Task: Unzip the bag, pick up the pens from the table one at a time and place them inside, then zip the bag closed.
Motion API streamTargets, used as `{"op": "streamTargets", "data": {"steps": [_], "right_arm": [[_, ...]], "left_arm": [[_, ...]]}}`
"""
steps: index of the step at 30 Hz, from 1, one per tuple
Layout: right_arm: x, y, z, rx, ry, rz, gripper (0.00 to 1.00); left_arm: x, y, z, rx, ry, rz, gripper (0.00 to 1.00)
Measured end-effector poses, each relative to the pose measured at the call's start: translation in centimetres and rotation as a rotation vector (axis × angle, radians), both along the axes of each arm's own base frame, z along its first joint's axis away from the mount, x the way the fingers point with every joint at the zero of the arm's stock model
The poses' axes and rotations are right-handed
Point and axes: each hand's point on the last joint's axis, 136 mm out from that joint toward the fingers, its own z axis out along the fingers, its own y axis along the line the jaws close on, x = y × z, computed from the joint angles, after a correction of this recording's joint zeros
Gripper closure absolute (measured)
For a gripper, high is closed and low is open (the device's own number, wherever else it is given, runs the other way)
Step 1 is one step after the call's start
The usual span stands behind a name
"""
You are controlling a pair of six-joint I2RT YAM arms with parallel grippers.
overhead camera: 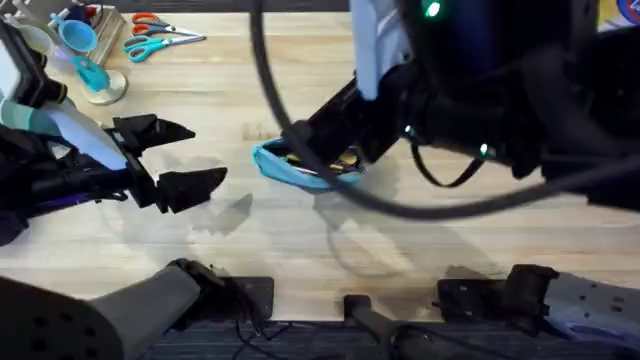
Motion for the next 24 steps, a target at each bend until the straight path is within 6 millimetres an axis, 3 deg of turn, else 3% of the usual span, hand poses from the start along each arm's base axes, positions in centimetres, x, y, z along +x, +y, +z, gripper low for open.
{"op": "streamTargets", "data": {"steps": [7, 17, 24], "right_arm": [[-1.2, 0.9, 0.0, 0.049, 0.042, -0.007, 0.003], [-1.2, 1.1, 0.1, 0.268, 0.212, -0.218, 0.005], [-0.9, 2.5, 1.7, 0.458, 0.288, -0.281, 0.005]], "left_arm": [[-0.4, 0.6, -1.1, 0.067, 0.038, -0.015, 0.007], [-1.2, 1.0, -2.2, 0.116, 0.096, -0.031, 0.007], [-1.5, 2.2, -2.1, 0.119, 0.092, 0.021, 0.007]]}}
